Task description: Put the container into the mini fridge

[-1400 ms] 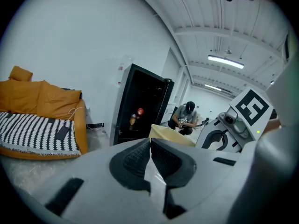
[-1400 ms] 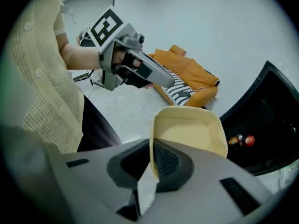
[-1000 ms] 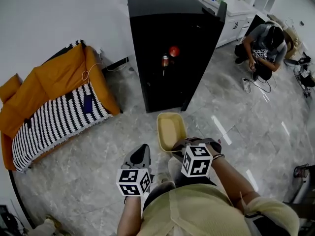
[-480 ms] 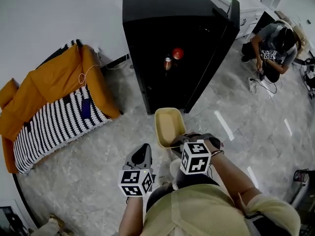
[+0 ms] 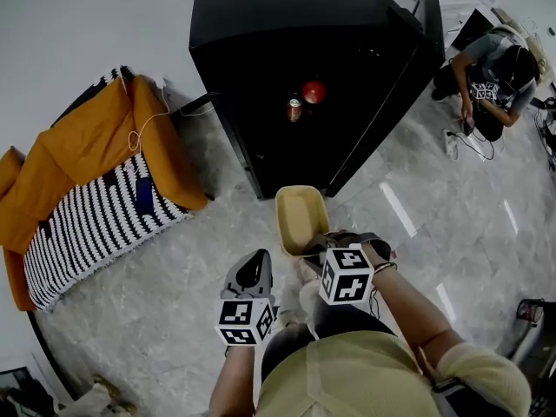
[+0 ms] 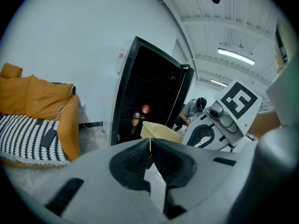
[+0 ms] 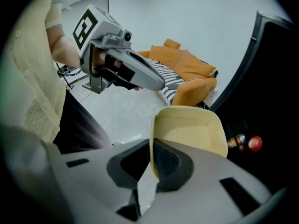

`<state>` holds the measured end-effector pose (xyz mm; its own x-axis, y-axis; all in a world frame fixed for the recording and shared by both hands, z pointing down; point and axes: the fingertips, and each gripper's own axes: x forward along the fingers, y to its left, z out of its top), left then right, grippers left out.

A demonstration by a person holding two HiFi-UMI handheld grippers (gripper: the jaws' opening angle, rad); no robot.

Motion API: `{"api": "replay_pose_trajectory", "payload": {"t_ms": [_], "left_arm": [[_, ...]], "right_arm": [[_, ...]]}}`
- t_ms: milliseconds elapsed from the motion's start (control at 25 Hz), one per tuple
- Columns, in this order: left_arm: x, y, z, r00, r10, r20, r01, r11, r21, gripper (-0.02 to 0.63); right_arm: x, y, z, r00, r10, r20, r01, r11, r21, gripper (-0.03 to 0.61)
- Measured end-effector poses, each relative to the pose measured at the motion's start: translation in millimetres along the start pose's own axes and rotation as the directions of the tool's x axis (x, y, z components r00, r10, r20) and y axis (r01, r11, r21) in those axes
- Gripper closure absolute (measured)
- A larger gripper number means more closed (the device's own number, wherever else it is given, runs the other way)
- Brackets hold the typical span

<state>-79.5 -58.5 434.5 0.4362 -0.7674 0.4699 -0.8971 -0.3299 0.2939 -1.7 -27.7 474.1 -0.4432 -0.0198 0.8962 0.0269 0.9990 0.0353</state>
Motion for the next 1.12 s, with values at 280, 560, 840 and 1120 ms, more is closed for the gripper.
{"api": "replay_pose_trajectory", "payload": {"t_ms": [280, 560, 840, 1120], "left_arm": [[32, 2, -1, 1.0, -0.008, -0.019, 0.008, 1.0, 0.001, 0.586], [61, 10, -12, 0.999, 0.01, -0.044, -0.009, 1.0, 0.021, 0.586], [88, 19, -19, 0.999, 0.002, -0.054, -0.001, 1.0, 0.025, 0.586], [112, 30, -33, 0.999, 0.012, -0.052, -0.012, 1.0, 0.004, 0.586]], "right_arm": [[19, -26, -18, 0.999, 0.031, -0.007, -0.031, 0.999, 0.014, 0.547], [40, -57, -35, 0.999, 0.037, -0.024, -0.036, 0.999, 0.017, 0.546], [66, -75, -51, 0.997, 0.059, -0.049, -0.059, 0.998, -0.004, 0.546], [96, -96, -68, 0.996, 0.061, -0.071, -0.063, 0.998, -0.02, 0.548]]}}
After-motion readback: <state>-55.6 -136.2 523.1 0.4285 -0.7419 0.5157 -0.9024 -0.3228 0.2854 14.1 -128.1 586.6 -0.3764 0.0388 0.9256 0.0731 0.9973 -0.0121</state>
